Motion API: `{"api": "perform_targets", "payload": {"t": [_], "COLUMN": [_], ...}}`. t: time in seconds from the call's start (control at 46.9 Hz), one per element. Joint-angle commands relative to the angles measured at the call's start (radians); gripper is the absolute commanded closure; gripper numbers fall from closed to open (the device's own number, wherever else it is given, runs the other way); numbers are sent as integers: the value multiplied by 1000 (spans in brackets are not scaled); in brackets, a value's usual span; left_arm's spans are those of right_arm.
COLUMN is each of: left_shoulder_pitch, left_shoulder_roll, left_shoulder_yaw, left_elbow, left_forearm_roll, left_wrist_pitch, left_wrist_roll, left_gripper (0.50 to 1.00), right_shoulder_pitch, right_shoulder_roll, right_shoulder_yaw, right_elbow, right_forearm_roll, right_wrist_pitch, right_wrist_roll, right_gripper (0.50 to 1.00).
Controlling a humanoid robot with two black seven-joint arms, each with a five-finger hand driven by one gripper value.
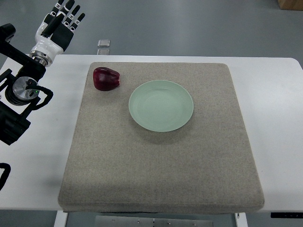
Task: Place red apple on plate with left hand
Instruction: 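Reach the left hand forward and down over the red apple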
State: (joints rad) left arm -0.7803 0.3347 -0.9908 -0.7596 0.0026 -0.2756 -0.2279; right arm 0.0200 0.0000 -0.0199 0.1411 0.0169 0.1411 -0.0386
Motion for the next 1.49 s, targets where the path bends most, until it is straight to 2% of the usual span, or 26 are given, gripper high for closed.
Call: {"api": "perform_targets", "payload": {"t": [0.0, 0.107, 0.235, 0.384, 0.533, 0.704, 1.023, 1.237, 1.471], "left_shoulder_pitch": [-2, -45, -86, -91, -100, -171, -361, -381, -398], "left_shoulder_roll": [7, 43, 73, 73, 76, 109, 148, 167, 216], "left_shoulder_yaw": [7, 84, 193, 205, 210, 314, 745, 819, 827], "left_elbow": [5, 5, -1, -12, -40, -53, -72, -75, -75], "left_forearm_roll": [7, 45, 158, 315, 395, 476, 620, 861, 1077], "left_wrist_pitch": [9, 21, 78, 150, 182, 171, 168, 151, 90], "left_wrist_roll": [2, 1, -13, -54, -56, -47, -44, -42, -39], "left_gripper": [500, 500, 500, 500, 500, 500, 500, 500, 500], "right_shoulder_pitch": [0, 0, 0, 0, 0, 0, 0, 0, 0], "right_shoulder_roll": [0, 0, 0, 0, 0, 0, 0, 0, 0], "right_shoulder_yaw": [0, 0, 0, 0, -2, 0, 0, 0, 0], "right_elbow": [0, 0, 0, 0, 0, 0, 0, 0, 0], "right_forearm_roll": [0, 0, 0, 0, 0, 0, 0, 0, 0], "right_wrist_pitch": [0, 0, 0, 0, 0, 0, 0, 0, 0], "right_wrist_roll": [-1, -1, 0, 0, -1, 0, 0, -1, -1], "right_gripper": [570, 570, 570, 570, 570, 570, 570, 570, 570]}}
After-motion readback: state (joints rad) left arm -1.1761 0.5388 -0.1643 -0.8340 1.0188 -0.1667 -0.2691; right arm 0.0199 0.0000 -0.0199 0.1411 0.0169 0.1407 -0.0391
